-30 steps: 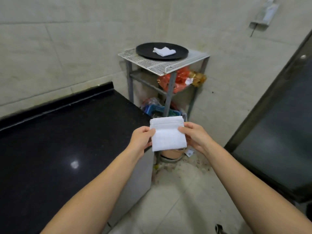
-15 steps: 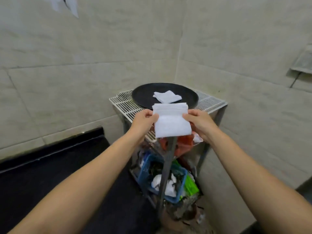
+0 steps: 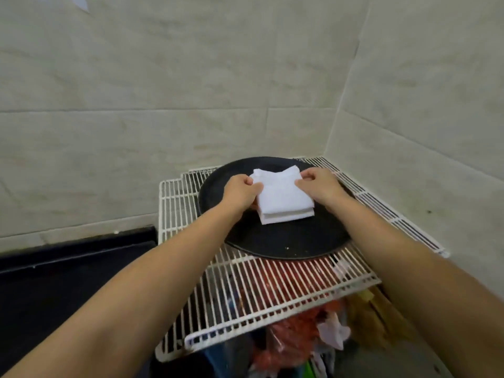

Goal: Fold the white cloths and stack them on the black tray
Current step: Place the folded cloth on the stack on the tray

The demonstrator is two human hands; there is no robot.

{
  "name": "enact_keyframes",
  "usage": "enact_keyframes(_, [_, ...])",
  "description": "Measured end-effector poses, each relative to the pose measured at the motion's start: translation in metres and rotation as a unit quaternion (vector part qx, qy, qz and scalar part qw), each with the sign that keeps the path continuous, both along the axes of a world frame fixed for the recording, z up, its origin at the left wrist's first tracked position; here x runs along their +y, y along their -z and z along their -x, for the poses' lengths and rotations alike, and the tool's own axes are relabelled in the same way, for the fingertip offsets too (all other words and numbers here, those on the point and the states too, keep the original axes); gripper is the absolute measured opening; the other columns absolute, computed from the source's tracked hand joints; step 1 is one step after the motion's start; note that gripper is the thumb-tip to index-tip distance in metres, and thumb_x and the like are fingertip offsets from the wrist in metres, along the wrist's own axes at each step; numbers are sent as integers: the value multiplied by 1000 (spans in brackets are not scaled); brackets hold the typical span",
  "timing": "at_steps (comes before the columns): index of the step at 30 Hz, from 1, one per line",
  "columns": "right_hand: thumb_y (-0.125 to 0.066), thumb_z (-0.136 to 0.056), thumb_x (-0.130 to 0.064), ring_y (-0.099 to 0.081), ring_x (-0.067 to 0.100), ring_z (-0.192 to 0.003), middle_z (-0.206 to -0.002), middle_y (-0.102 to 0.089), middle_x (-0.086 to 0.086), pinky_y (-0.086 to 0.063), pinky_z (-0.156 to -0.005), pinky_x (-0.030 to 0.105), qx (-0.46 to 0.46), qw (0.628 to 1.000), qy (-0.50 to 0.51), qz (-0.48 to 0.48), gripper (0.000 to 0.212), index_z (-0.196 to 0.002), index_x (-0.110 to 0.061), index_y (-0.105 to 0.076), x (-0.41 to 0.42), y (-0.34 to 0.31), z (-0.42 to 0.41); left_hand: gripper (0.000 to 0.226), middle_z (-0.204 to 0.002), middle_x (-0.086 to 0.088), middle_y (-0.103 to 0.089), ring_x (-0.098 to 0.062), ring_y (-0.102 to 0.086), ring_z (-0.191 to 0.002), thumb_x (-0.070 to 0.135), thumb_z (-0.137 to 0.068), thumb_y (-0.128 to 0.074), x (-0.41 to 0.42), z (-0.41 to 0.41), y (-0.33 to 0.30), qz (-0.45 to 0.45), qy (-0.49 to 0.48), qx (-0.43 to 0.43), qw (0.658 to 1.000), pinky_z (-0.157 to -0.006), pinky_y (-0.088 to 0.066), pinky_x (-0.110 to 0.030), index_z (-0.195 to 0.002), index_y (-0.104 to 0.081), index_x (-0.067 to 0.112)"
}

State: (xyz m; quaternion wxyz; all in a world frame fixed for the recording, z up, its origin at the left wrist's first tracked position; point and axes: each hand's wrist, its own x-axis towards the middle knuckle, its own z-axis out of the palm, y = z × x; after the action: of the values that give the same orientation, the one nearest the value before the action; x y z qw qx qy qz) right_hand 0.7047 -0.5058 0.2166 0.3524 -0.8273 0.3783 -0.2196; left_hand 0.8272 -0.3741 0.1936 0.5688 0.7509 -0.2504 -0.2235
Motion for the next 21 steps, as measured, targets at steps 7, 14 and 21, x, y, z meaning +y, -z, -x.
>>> enact_keyframes(7, [-55,-88,-12,-52,16,-83,-91,-59,3,-36,-63,24,71,995,-67,8,18,-101,-4,-66,-27,27,-11,27,-64,6,-47,-9,-43,-58,20,-84,-59,-21,-2,22,-165,-20,-183,969,-57,-35,-28,-63,-42,17])
enact_keyframes(14, [-53,-85,-10,-53,20,-81,-94,-64,11,-38,-66,26,96,993,-59,21,23,-101,0,-66,-25,23,-8,27,-63,3,-46,-20,-47,-65,20,-83,-57,-13,5,18,-179,-41,-201,962,-57,-34,-28,-62,-40,18])
enact_keyframes(21, [-58,-90,-32,-48,35,-122,-134,-48,17,-44,-99,44,121,982,16,146,52,-136,-12,-43,25,7,1,28,-95,-4,-58,-23,-57,-88,36,-92,-54,57,20,-4,-189,-20,-255,948,-77,-49,-37,-105,-50,12])
